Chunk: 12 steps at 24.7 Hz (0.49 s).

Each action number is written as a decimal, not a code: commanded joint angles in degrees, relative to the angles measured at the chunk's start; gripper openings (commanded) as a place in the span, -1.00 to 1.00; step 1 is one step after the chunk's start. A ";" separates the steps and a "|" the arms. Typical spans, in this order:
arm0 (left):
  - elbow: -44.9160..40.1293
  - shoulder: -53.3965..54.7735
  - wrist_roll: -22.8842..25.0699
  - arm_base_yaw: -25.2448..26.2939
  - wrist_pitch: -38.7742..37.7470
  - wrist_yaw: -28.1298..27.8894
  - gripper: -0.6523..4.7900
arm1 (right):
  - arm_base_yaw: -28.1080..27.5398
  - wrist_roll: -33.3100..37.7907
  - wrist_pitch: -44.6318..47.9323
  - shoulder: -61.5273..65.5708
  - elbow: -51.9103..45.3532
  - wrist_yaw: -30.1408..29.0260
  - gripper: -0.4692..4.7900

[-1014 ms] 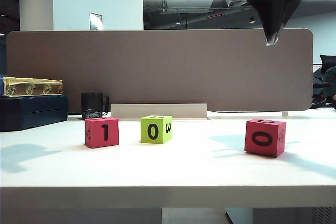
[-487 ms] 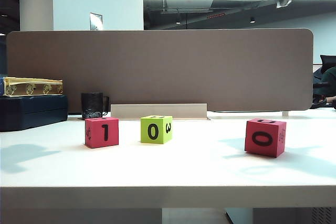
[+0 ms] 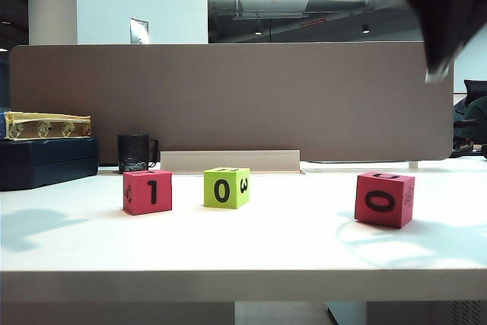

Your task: Select the appropriate blocks from the scattered letter blocks on the table and arrange them in a row to spell out "THU".

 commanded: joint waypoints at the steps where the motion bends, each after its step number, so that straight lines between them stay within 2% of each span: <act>1: 0.24 -0.20 0.02 0.07 -0.24 0.22 -0.78 | 0.04 1.29 7.39 -0.17 -5.44 -0.37 -0.84; 12: 0.24 -0.20 0.04 0.07 -0.26 0.22 -0.78 | 0.04 5.22 26.01 0.15 -18.75 -0.02 -0.84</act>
